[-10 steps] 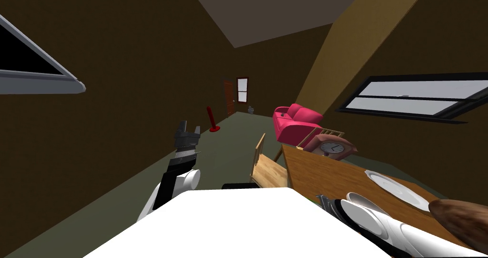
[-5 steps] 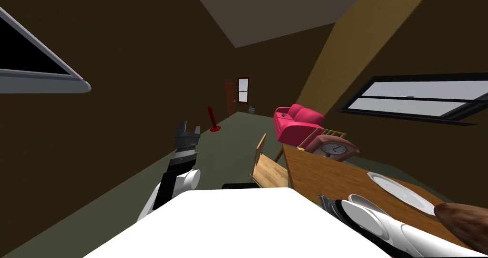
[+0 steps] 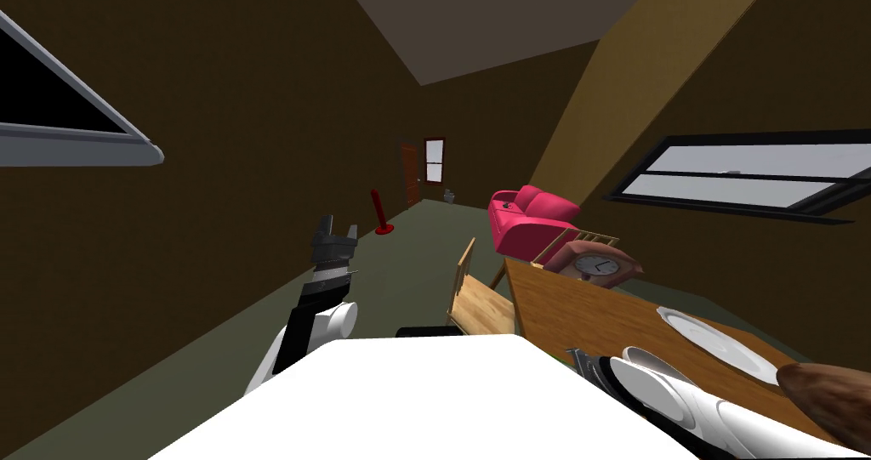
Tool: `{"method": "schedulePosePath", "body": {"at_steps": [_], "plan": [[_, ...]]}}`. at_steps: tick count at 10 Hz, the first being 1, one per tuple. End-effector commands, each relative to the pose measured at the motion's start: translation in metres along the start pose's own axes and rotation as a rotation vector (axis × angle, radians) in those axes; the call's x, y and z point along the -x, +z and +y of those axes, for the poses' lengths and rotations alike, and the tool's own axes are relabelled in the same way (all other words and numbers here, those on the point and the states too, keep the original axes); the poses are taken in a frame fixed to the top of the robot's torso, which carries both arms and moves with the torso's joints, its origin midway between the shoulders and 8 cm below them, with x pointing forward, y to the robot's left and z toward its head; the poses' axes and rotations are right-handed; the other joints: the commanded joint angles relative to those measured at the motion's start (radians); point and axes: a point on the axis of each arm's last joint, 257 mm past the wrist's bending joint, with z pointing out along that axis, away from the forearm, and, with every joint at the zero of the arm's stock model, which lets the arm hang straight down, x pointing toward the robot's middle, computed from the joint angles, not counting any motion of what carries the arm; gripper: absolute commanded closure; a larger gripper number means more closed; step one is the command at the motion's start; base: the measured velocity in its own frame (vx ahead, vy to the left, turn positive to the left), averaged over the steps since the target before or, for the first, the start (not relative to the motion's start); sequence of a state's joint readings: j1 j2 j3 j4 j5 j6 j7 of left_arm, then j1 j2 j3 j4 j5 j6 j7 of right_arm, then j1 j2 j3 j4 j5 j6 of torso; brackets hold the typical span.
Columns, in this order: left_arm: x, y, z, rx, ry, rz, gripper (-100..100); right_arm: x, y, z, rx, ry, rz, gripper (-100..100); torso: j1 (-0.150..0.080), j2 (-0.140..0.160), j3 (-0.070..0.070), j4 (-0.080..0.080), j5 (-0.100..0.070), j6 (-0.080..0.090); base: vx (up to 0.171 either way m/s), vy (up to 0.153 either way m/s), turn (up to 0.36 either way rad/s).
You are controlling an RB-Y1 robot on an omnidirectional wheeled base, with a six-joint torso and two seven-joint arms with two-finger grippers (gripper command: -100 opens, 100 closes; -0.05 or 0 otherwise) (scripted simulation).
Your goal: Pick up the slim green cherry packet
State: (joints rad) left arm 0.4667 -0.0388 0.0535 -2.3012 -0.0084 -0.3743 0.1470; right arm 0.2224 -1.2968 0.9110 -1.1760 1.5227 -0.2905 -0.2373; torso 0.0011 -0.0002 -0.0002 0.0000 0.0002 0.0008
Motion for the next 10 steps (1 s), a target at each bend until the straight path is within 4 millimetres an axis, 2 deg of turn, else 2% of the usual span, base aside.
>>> {"method": "schedulePosePath", "body": {"at_steps": [1, 3, 4, 10], "plan": [[0.0, 0.0, 0.0, 0.0, 0.0, 0.0, 0, 0.0, 0.0, 0.0, 0.0, 0.0, 0.0, -100, 0.0, 0.0, 0.0, 0.0, 0.0, 0.0, 0.0, 0.0, 0.0], [0.0, 0.0, 0.0, 0.0, 0.0, 0.0, 0, -0.001, 0.0, 0.001, 0.001, 0.004, 0.002, -100, 0.0, 0.0, 0.0, 0.0, 0.0, 0.0, -0.004, 0.004, 0.023], [0.0, 0.0, 0.0, 0.0, 0.0, 0.0, 0, -0.002, 0.004, 0.026, 0.047, -0.015, 0.002, -100, 0.0, 0.0, 0.0, 0.0, 0.0, 0.0, -0.012, -0.021, 0.071], [0.0, 0.0, 0.0, 0.0, 0.0, 0.0, 0, -0.002, 0.004, 0.026, 0.047, -0.015, 0.002, -100, 0.001, -0.001, 0.0, 0.0, 0.0, 0.0, 0.001, 0.001, -0.003]]}}
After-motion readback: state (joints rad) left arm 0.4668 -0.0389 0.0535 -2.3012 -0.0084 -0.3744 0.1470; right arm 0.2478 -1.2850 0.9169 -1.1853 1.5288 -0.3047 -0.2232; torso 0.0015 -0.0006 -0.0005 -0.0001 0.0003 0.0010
